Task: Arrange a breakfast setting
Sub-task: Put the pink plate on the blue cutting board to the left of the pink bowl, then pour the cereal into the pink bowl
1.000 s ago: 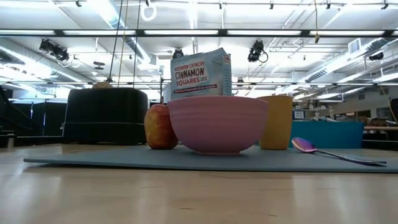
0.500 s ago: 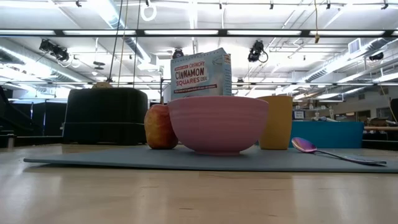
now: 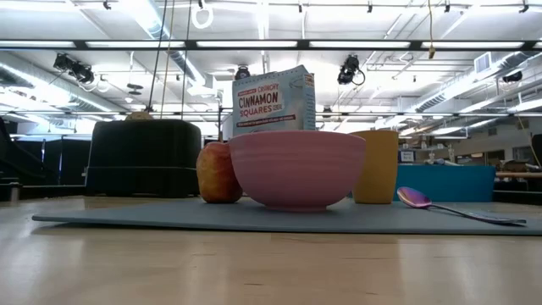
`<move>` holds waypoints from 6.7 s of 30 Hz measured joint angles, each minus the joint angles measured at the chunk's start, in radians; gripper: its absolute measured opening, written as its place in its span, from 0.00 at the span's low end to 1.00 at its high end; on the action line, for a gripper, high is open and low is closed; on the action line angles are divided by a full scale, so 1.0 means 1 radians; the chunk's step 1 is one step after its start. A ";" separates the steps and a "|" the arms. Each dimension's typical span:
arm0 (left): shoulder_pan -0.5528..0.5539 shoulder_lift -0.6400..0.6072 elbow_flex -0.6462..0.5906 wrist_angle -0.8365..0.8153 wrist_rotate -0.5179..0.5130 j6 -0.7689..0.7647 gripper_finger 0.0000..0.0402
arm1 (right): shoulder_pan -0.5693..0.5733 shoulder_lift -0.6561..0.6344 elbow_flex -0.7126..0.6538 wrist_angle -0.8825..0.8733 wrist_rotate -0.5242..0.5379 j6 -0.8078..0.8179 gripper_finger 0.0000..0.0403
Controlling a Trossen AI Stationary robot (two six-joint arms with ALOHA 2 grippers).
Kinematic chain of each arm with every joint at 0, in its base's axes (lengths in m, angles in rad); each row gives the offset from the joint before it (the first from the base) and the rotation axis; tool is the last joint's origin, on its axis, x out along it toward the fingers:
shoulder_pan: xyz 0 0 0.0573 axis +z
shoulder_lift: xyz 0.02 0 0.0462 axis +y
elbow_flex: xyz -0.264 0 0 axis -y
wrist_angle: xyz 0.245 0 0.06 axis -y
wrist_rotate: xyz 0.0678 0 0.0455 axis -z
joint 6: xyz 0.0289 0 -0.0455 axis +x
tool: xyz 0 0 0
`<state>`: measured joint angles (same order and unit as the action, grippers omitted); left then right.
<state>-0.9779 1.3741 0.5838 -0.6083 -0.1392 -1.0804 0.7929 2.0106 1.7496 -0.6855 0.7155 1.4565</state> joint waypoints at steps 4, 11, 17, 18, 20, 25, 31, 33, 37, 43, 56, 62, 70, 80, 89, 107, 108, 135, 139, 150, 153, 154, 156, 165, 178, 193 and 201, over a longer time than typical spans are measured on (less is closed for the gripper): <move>0.007 -0.038 -0.004 -0.010 0.007 -0.004 0.30 | 0.000 0.000 0.000 0.004 0.000 -0.024 0.28; 0.007 -0.080 0.001 -0.019 0.014 -0.007 0.05 | -0.001 0.000 0.000 0.004 0.001 -0.044 0.28; 0.017 -0.139 0.000 -0.038 0.014 -0.007 0.05 | -0.001 0.000 0.000 0.005 0.001 -0.043 0.28; 0.025 -0.153 0.000 -0.046 0.013 -0.007 0.05 | -0.001 0.000 0.000 0.005 0.001 -0.043 0.28; 0.047 -0.184 -0.001 -0.064 0.010 -0.007 0.04 | -0.001 0.000 0.000 0.009 0.002 -0.043 0.28; 0.153 -0.268 -0.003 -0.095 -0.001 -0.039 0.04 | -0.001 0.000 0.000 0.020 0.025 -0.045 0.28; 0.325 -0.296 -0.003 -0.062 0.024 -0.104 0.04 | -0.001 0.000 -0.019 0.044 0.028 -0.046 0.28; 0.365 -0.296 -0.003 -0.054 0.057 -0.086 0.04 | -0.001 0.000 -0.036 0.071 0.026 -0.046 0.28; 0.459 -0.296 -0.003 -0.050 0.063 -0.075 0.04 | 0.000 0.000 -0.068 0.124 0.021 -0.046 0.28; 0.628 -0.293 -0.003 -0.045 0.081 -0.007 0.04 | -0.001 0.000 -0.077 0.238 0.010 -0.140 0.26; 0.826 -0.202 -0.002 0.051 0.147 0.083 0.04 | -0.026 -0.001 -0.029 0.326 -0.018 -0.317 0.23; 0.833 -0.140 -0.002 0.157 0.142 0.084 0.07 | -0.033 -0.001 -0.029 0.337 -0.029 -0.334 0.23; 0.836 -0.104 -0.002 0.205 0.130 0.124 0.08 | -0.041 -0.001 -0.029 0.333 -0.036 -0.343 0.23; 0.848 -0.106 -0.001 0.226 0.117 0.180 0.19 | -0.077 -0.001 -0.029 0.326 -0.037 -0.442 0.23; 0.890 -0.205 0.060 0.107 0.206 0.372 0.37 | -0.152 -0.008 -0.028 0.218 -0.060 -0.485 0.23; 0.965 -0.607 0.155 0.216 -0.167 0.936 0.39 | -0.402 -0.079 -0.029 0.112 0.100 -1.020 0.27; 0.963 -0.621 0.155 0.228 -0.162 0.946 0.39 | -0.416 -0.102 -0.029 0.098 0.087 -1.036 0.29; 0.753 -0.792 0.153 0.375 -0.103 1.101 0.39 | -0.823 -0.404 -0.196 -0.257 0.024 -1.086 0.94; 0.761 -0.783 0.153 0.413 -0.104 1.165 0.39 | -0.869 -0.465 -0.396 -0.072 -0.012 -1.120 0.95; 0.853 -0.724 0.153 0.518 -0.104 1.278 0.39 | -1.088 -0.558 -0.850 0.670 -0.267 -1.350 0.95; 0.892 -0.712 0.153 0.562 -0.103 1.301 0.39 | -1.132 -0.525 -0.905 0.784 -0.326 -1.368 0.95; 0.904 -0.711 0.153 0.565 -0.104 1.308 0.39 | -1.142 -0.514 -0.923 0.808 -0.339 -1.375 0.95; 0.929 -0.702 0.153 0.590 -0.103 1.320 0.39 | -1.156 -0.484 -0.946 0.886 -0.359 -1.382 0.95; 1.018 -0.663 0.153 0.665 -0.099 1.330 0.39 | -1.201 -0.324 -0.969 1.093 -0.399 -1.416 0.95; 1.107 -0.587 0.153 0.634 -0.098 1.300 0.39 | -1.227 -0.229 -0.968 1.409 -0.423 -1.433 0.80; 1.318 -0.618 0.153 0.499 -0.015 1.165 0.40 | -1.231 -0.234 -0.968 1.490 -0.449 -1.450 0.48; 1.424 -0.618 0.153 0.467 0.008 1.114 0.40 | -1.230 -0.305 -0.968 1.498 -0.449 -1.481 0.39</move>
<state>0.4462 0.7563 0.7372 -0.1410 -0.1307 0.0336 -0.4370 1.7057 0.7815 0.8120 0.2668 -0.0249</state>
